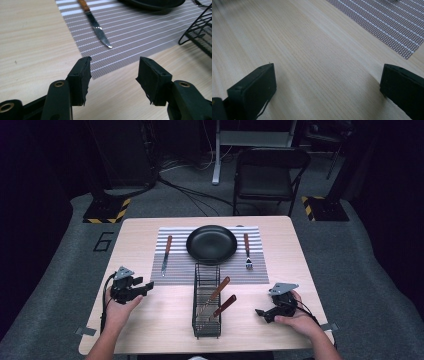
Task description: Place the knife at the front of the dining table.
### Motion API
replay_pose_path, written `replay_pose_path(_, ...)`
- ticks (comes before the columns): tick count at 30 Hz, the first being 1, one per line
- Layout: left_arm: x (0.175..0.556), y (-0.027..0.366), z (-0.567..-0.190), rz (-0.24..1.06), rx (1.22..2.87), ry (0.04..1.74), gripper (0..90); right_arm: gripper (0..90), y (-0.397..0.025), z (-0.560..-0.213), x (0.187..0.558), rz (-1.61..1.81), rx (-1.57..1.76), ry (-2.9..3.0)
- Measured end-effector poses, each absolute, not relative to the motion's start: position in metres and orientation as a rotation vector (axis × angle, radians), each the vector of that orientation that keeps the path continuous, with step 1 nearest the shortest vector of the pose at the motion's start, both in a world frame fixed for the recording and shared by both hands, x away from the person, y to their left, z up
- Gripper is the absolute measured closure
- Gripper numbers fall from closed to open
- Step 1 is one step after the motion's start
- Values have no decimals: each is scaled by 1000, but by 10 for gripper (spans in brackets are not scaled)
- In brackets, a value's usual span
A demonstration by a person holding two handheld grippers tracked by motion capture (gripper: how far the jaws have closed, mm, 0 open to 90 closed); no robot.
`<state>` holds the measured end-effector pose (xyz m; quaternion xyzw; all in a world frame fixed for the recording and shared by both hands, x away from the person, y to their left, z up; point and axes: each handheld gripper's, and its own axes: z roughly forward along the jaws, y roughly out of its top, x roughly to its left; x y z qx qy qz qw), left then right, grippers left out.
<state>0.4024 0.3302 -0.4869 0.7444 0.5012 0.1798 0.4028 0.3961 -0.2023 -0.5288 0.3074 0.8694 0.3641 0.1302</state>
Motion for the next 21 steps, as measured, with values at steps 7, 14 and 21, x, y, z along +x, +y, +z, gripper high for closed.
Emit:
replay_pose_path(7, 401, 344, -502, 467, 1871, 1332, 415, 0, -202, -529, 396, 1057, 893, 2526)
replay_pose_path(14, 402, 350, -511, 536, 1873, 1371, 396, 0, -202, -529, 396, 1056, 897, 2524)
replay_pose_path(21, 404, 359, -517, 570, 1858, 1411, 362, 0, -203, -529, 395, 1055, 896, 2523)
